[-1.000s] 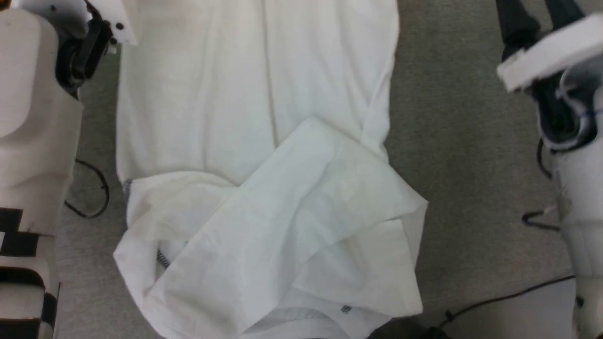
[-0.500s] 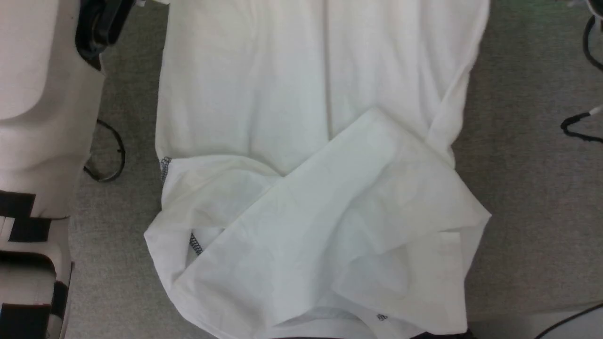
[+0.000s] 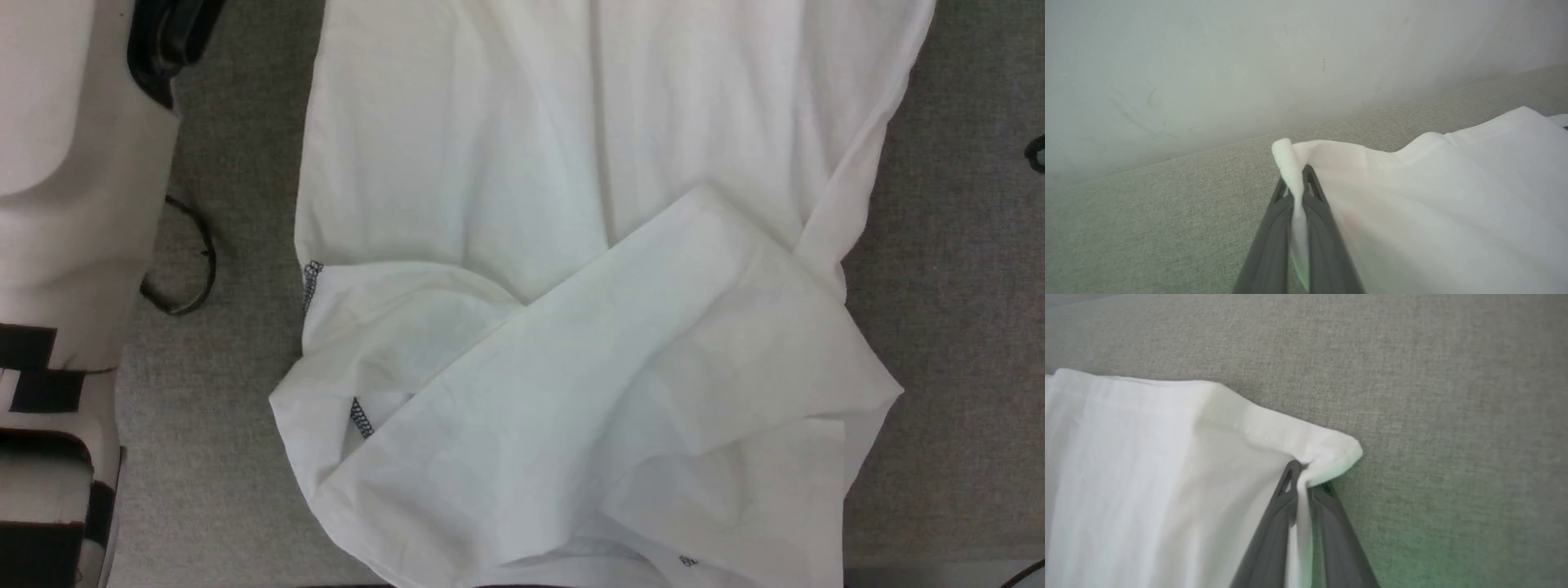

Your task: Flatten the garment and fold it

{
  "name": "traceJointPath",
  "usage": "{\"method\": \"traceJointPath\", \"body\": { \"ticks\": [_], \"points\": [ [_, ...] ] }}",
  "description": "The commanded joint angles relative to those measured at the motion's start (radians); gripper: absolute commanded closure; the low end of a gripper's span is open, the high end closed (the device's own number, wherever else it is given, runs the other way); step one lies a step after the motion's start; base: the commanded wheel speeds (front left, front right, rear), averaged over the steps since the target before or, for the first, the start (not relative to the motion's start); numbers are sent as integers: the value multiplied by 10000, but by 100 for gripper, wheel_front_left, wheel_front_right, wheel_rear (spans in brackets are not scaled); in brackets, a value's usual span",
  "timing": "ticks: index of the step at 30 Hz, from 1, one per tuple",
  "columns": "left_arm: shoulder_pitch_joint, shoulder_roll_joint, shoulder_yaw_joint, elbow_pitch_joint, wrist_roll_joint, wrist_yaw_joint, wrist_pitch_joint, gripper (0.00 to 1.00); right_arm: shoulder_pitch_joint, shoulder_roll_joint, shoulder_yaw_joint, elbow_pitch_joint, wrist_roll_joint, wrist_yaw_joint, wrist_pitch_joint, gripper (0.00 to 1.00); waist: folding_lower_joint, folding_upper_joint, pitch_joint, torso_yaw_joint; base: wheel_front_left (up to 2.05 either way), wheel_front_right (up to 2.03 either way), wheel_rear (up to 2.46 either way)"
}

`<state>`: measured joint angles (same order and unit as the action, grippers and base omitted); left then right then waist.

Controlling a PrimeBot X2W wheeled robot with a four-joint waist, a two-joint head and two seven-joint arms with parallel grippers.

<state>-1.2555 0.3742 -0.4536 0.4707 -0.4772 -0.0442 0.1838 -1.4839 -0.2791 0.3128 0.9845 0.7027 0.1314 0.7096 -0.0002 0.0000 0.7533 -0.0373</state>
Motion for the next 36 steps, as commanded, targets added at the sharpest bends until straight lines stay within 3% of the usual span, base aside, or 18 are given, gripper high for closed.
{"method": "traceJointPath", "body": {
  "ticks": [1, 3, 15, 23, 29, 36],
  "points": [
    [-100, 37, -19, 71, -64, -81, -121, 100, 936, 410, 377, 486, 5, -7, 116, 100, 2, 0, -57, -28, 0, 0, 0],
    [-83, 66, -4, 111, -70, -87, -192, 100, 915, 383, 392, 380, 4, -7, -141, 100, 2, 0, -116, -52, 0, 0, 0],
    [-59, 326, 346, 1045, -103, 117, -1387, 100, 542, -581, 120, -362, -416, -7, -4175, 100, 2, 0, -1875, -400, 0, 0, 0],
    [401, 464, 637, 1166, -313, 260, -2192, 100, 1087, -682, 201, -583, -584, -7, -5924, 100, 2, 0, -3151, -527, 0, 0, 0],
    [2497, 359, 1044, 402, -1008, 682, -2590, 100, 2902, -654, 860, -1478, -311, -7, -6598, 100, 2, 0, -4260, -450, 0, 0, 0],
    [6353, 335, 1757, -1746, -1846, 1684, -3233, 100, 6087, -961, 1452, -3334, 177, -7, -7067, 100, 2, 0, -5290, -416, 0, 0, 0]
  ]
}}
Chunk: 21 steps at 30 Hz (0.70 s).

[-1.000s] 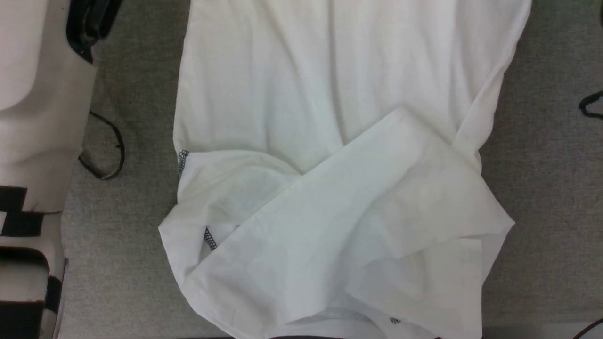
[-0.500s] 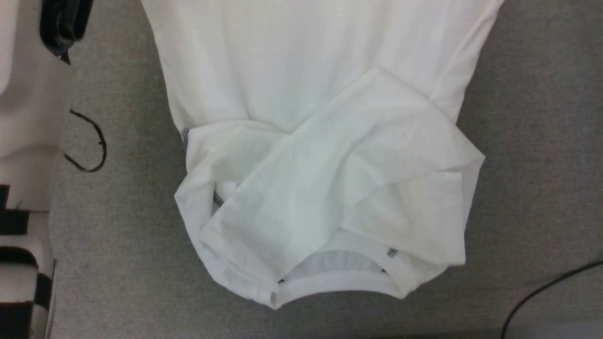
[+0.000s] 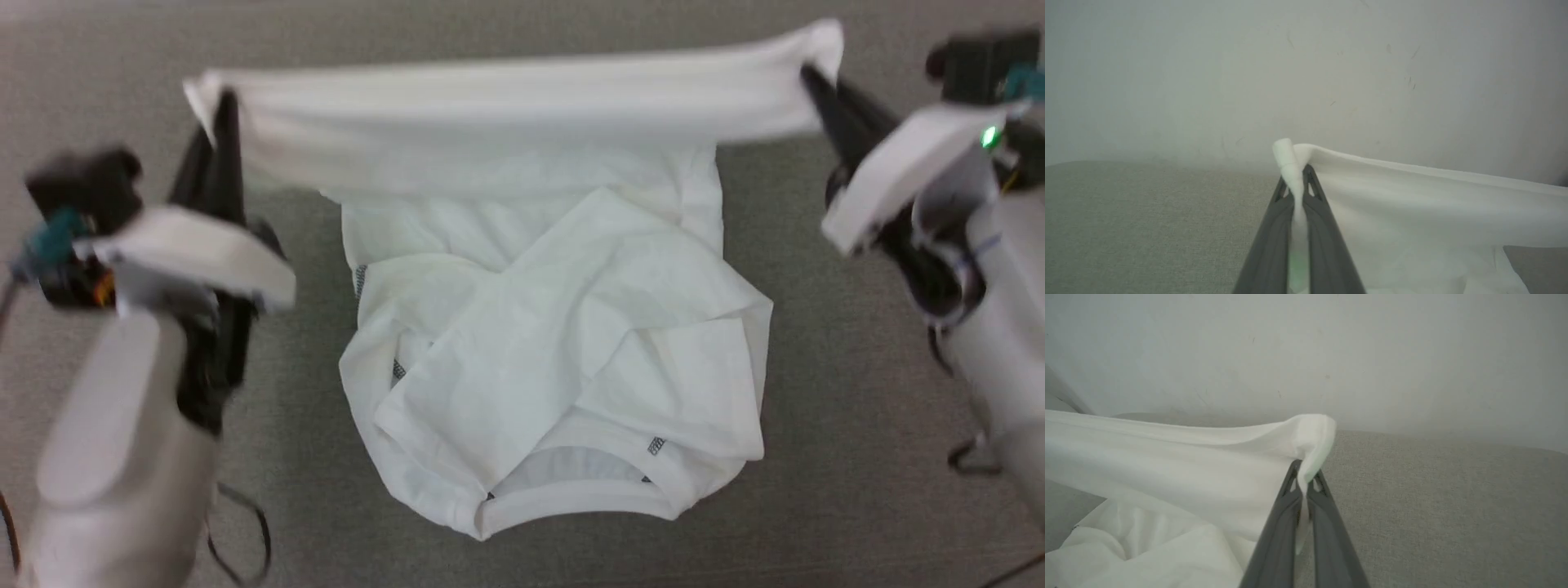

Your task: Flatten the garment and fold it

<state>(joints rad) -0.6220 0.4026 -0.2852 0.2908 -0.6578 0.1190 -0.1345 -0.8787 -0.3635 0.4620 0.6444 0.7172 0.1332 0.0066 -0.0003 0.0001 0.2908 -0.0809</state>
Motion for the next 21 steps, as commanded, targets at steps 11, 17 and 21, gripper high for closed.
{"method": "traceJointPath", "body": {
  "ticks": [11, 17, 21],
  "points": [
    [5296, -170, -185, -2582, -426, 1269, -158, 100, 5081, -427, -833, -2725, 426, -25, 37, 100, 3, -1, -1432, -129, 0, 0, 0],
    [6423, -239, -545, -2321, -561, 1373, 84, 100, 6816, 115, -1596, -3179, 164, -25, 237, 100, 3, -1, -1507, -245, 0, 0, 0],
    [6803, -288, -808, -1935, -607, 1332, 259, 100, 7612, 504, -2011, -3362, -213, -25, 264, 100, 3, -1, -1545, -259, 0, 0, 0]
  ]
}}
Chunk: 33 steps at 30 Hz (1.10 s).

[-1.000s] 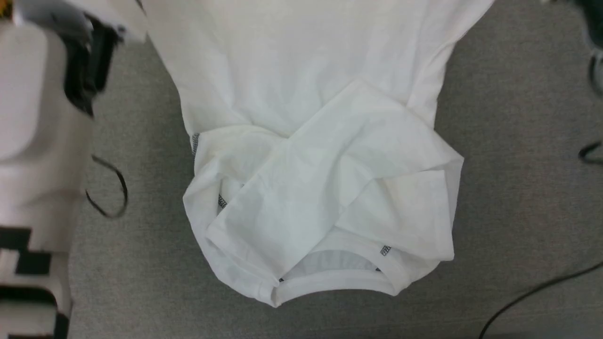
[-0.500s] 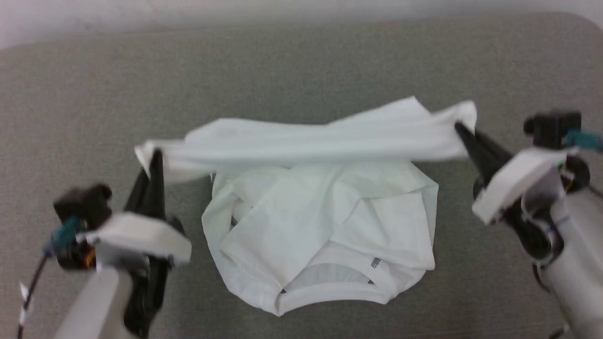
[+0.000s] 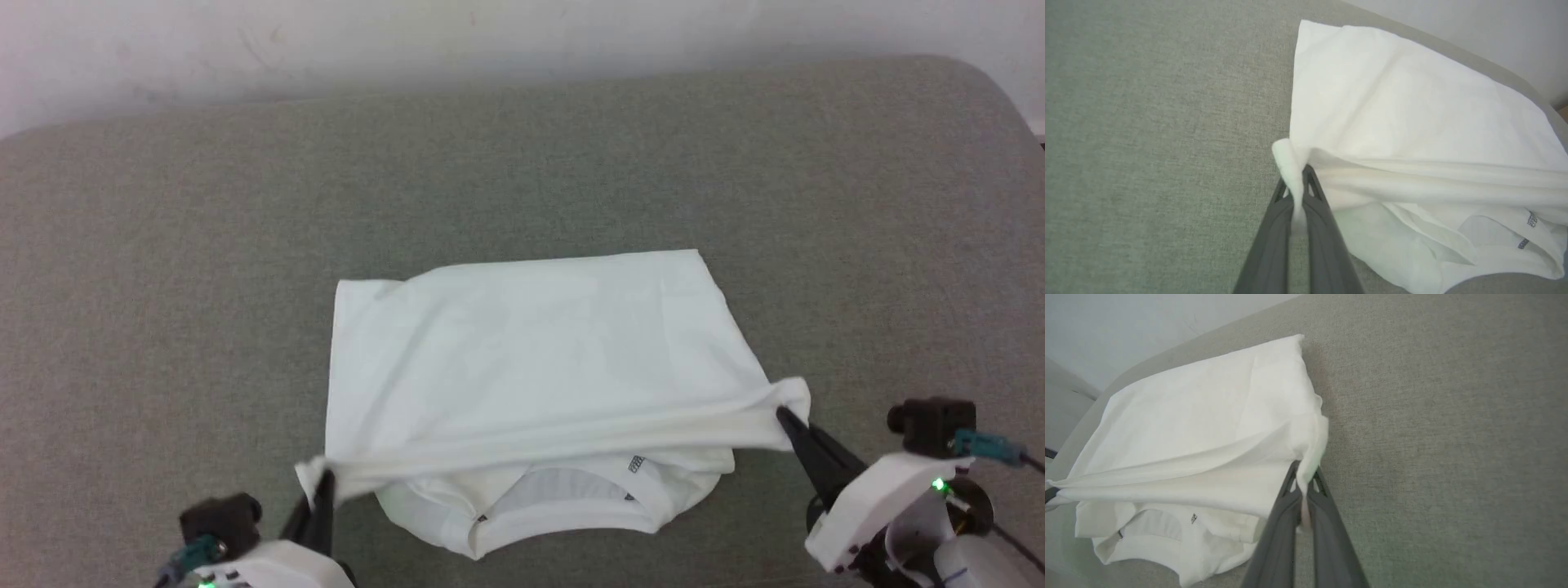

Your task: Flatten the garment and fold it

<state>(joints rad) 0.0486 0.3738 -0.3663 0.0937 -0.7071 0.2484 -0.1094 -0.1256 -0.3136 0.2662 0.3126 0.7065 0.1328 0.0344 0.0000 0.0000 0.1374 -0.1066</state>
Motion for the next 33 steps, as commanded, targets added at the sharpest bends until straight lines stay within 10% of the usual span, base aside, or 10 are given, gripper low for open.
{"method": "traceJointPath", "body": {
  "ticks": [1, 4, 6, 7, 8, 9, 10, 24, 33],
  "points": [
    [177, -45, -118, 151, -169, -36, 122, 100, 249, 65, -129, -70, -313, -21, -1, 100, 0, 0, -26, -3, 0, 0, 0],
    [310, -198, -496, 482, -255, -264, 385, 100, 750, 269, -378, -143, -962, -21, -9, 87, 0, 0, -98, 44, 0, 0, 0],
    [365, -325, -686, 716, -321, -421, 459, 100, 1082, 429, -569, -115, -1448, -21, 71, 52, 0, 0, -153, 67, 0, 0, 0],
    [371, -416, -729, 812, -383, -496, 439, 94, 1218, 531, -621, -123, -1658, -21, 131, 16, 0, 0, -168, 77, 0, 0, 0],
    [360, -507, -731, 894, -433, -551, 353, 64, 1311, 676, -650, -139, -1778, -21, 206, 0, 0, 0, -168, 57, 0, 0, 0],
    [330, -600, -687, 973, -462, -573, 187, 8, 1337, 774, -608, -167, -1948, -21, 266, 0, 0, 0, -170, 21, 0, 0, 0],
    [273, -677, -693, 1056, -453, -633, 41, 0, 1334, 864, -555, -190, -2098, -21, 316, 0, 0, 0, -168, 3, 0, 0, 0],
    [-437, -1192, 799, 75, 922, -737, -1513, 0, 1825, 1483, -1551, -2790, -3018, -21, -510, 0, 0, 0, -423, 19, 0, 0, 0],
    [-472, -2364, 3224, -1768, 3320, -1643, -1522, 0, 1028, 1313, -3556, -2876, -2759, -21, 1797, 0, 0, 0, -387, 490, 0, 0, 0]
  ]
}}
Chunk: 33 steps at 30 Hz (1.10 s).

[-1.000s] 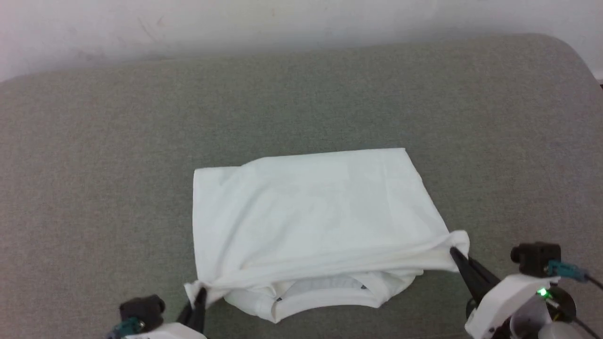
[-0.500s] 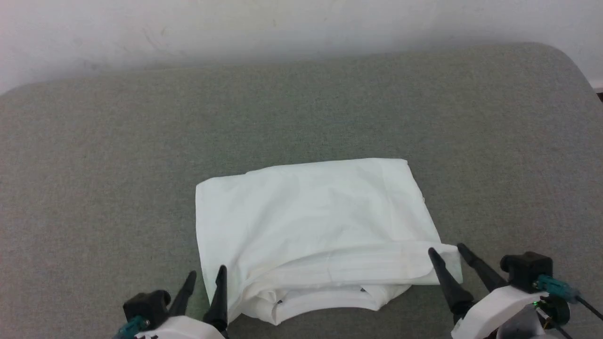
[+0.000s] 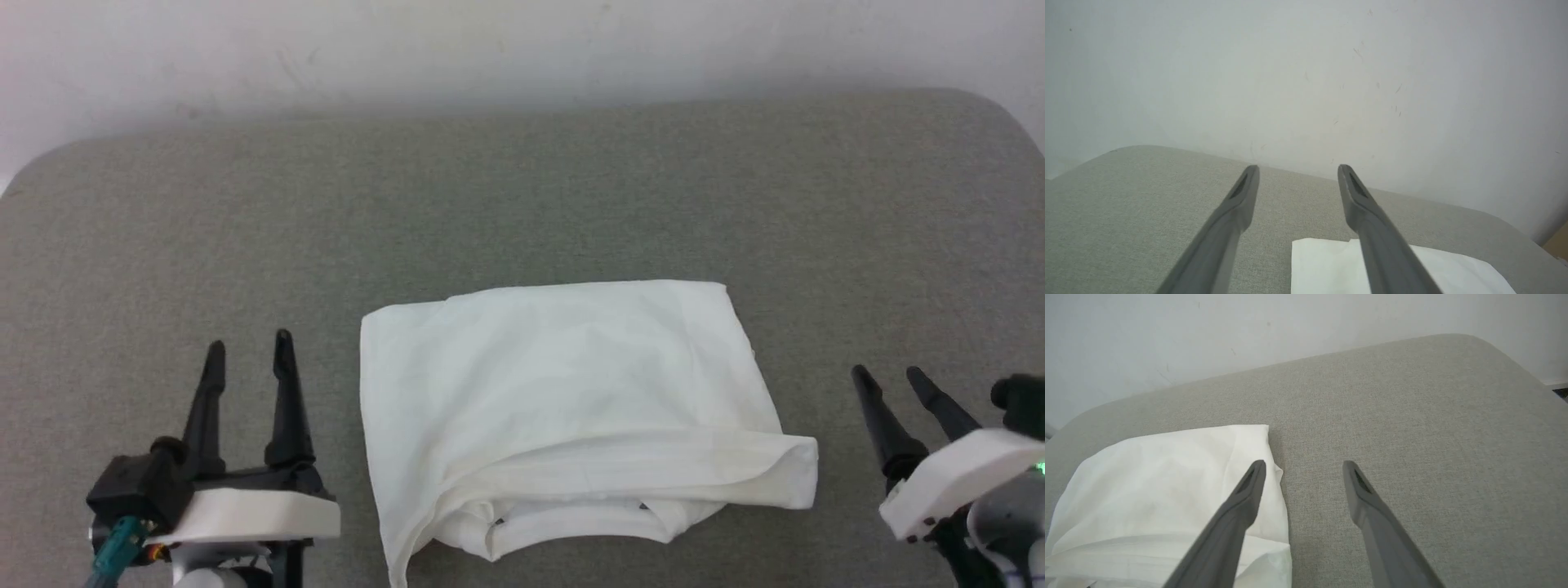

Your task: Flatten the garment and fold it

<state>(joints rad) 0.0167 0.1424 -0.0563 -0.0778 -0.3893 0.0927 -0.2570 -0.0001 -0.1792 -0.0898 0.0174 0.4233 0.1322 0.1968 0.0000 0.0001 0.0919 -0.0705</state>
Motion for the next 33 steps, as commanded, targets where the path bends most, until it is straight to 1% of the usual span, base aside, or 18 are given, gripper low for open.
{"method": "traceJointPath", "body": {
  "ticks": [1, 5, 6, 9, 13, 17, 20, 27, 28, 29, 30, 33],
  "points": [
    [-228, -108, 280, -91, 304, -186, -45, 0, -404, -111, -51, 235, 168, -15, 505, 0, 0, -1, 125, 199, 0, 0, 0],
    [-460, -264, 659, -174, 936, -533, -46, 0, -1115, -507, 48, 1156, 541, -15, 1995, 0, 0, -1, 350, 458, 0, 0, 0],
    [-460, -264, 659, -174, 936, -533, -46, 0, -1115, -507, 48, 1156, 541, -15, 1995, 0, 0, -1, 350, 458, 0, 0, 0],
    [-551, -321, 707, -146, 1386, -728, -46, 0, -1653, -695, 326, 1777, 914, -15, 2973, 0, 0, -1, 539, 685, 0, 0, 0],
    [-650, -473, 683, -104, 1714, -999, -46, 0, -2316, -777, 857, 2492, 1364, -15, 3872, 0, 0, -1, 710, 1008, 0, 0, 0],
    [-674, -643, 610, -84, 1863, -1187, -47, 0, -2958, -770, 1260, 3207, 1670, -15, 4223, 0, 0, -1, 848, 1239, 0, 0, 0],
    [-706, -735, 581, -12, 1893, -1300, -47, 0, -3386, -772, 1501, 3977, 1704, -15, 4415, 0, 0, -1, 909, 1342, 0, 0, 0],
    [-823, -855, 502, 117, 1913, -1496, -47, 0, -3886, -470, 1979, 5914, 2151, -15, 5167, 0, 0, -1, 1055, 1500, 0, 0, 0],
    [-832, -865, 499, 152, 1904, -1506, -47, 0, -3908, -400, 2049, 6074, 2242, -15, 5246, 41, 0, -1, 1063, 1514, 0, 0, 0],
    [-836, -874, 505, 181, 1895, -1514, -47, 0, -3927, -308, 2114, 6183, 2374, -15, 5315, 73, 0, -1, 1061, 1513, 0, 0, 0],
    [-832, -880, 518, 205, 1898, -1520, -47, 0, -3950, -272, 2226, 6228, 2438, -15, 5322, 100, 0, -1, 1044, 1503, 0, 0, 0],
    [-746, -893, 559, 307, 1944, -1535, -47, 0, -3997, -264, 2538, 6159, 2596, -15, 5045, 100, 0, -1, 904, 1442, 0, 0, 0]
  ]
}}
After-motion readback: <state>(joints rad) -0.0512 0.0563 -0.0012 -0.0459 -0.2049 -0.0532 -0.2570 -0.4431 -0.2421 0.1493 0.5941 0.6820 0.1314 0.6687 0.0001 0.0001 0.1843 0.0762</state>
